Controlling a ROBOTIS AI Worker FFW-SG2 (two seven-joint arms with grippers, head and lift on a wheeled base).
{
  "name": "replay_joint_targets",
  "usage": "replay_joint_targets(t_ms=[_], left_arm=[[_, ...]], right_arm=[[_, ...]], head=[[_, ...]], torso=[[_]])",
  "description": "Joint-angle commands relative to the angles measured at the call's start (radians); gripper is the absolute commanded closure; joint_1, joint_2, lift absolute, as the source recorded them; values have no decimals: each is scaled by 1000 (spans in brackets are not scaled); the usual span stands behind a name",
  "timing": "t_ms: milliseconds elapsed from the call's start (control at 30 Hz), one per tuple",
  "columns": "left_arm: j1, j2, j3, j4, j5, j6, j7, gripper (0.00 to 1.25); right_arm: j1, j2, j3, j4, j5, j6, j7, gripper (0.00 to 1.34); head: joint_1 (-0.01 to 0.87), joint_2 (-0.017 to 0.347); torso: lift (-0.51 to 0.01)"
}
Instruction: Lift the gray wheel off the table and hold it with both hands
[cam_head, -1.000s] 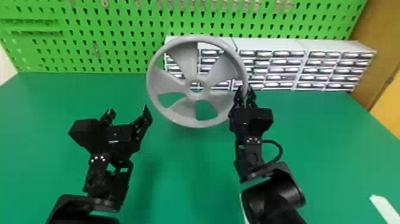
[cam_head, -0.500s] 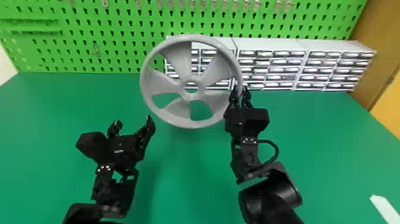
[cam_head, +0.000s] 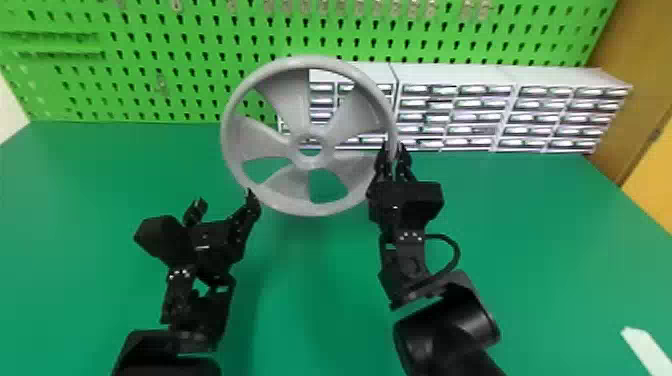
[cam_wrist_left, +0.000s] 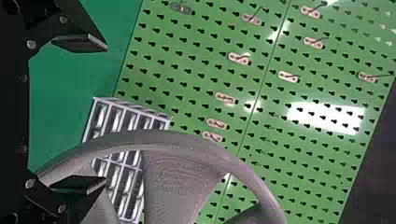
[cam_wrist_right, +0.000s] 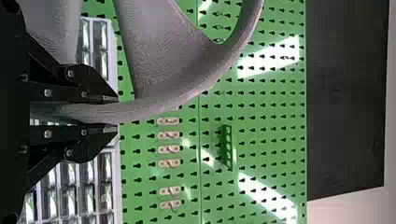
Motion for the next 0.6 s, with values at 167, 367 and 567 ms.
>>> replay_joint_targets(t_ms=[167,367,567], left_arm=[[-72,0,-26,77,24,-38,-5,265],[-106,-2,-35,103,32,-61,-3,269],[-113,-2,-26,114,33,-63,-3,272]], right_arm=[[-5,1,30,0,-8,0,0,1216],[-8,1,36,0,-12,0,0,1216],[-8,1,36,0,-14,0,0,1216]], head=[[711,15],[711,15],[711,15]], torso=[[-98],[-98],[-98]])
